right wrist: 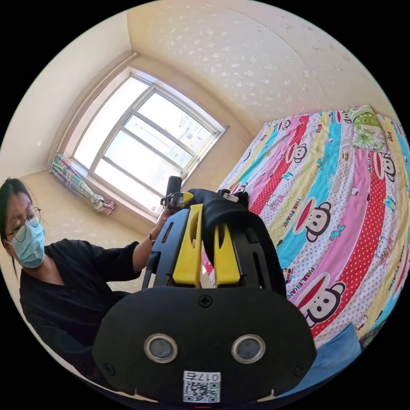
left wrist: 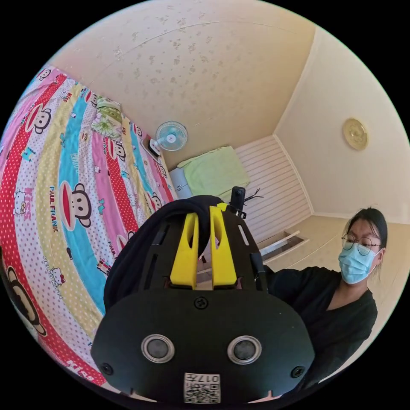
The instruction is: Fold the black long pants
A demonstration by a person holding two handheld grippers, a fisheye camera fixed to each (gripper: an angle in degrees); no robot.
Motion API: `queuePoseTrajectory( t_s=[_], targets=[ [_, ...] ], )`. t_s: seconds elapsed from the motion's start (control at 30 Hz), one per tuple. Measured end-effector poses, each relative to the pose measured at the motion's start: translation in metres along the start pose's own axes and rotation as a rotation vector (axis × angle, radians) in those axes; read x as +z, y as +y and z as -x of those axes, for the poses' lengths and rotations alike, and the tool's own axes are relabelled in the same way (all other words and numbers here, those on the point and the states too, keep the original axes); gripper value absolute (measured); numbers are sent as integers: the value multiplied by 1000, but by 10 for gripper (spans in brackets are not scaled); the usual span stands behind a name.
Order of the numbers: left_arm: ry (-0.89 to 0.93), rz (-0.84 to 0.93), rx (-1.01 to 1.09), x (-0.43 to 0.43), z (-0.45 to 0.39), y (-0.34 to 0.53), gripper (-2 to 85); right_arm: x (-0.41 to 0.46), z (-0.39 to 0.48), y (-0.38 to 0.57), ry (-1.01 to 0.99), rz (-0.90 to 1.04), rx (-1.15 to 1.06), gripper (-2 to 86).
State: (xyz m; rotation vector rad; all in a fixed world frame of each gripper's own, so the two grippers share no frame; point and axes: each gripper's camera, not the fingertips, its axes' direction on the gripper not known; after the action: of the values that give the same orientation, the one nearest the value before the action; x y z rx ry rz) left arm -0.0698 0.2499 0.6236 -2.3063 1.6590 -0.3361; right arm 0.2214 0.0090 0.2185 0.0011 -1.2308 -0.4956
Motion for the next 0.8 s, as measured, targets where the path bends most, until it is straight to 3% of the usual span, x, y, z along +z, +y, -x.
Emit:
queuePoseTrajectory(
  t_s=[0.1, 0.3, 0.37, 0.43, 0.57, 0.73, 0.8],
  targets=[
    [-112, 67, -34, 25, 42, 28, 51, 25, -32, 25, 42, 56, 41, 5],
    [-198, 269, -297, 89, 137, 189, 62, 88, -90, 170, -14, 270, 286, 31],
    [-231, 343, -482, 105, 175, 257, 109, 103, -118, 233, 43, 354, 491, 80],
    [-225, 303, -579, 98, 194, 289, 160, 99, -136, 267, 59, 335, 632, 121],
    [-216, -5, -605, 49, 220, 285, 171, 78, -174, 284, 16, 113, 789, 169],
    [-237, 59, -598, 79, 285, 231, 237, 119, -224, 252, -23, 109, 806, 233],
    [-286, 93, -618, 96, 298, 223, 238, 133, -227, 244, 83, 143, 819, 228]
  ],
)
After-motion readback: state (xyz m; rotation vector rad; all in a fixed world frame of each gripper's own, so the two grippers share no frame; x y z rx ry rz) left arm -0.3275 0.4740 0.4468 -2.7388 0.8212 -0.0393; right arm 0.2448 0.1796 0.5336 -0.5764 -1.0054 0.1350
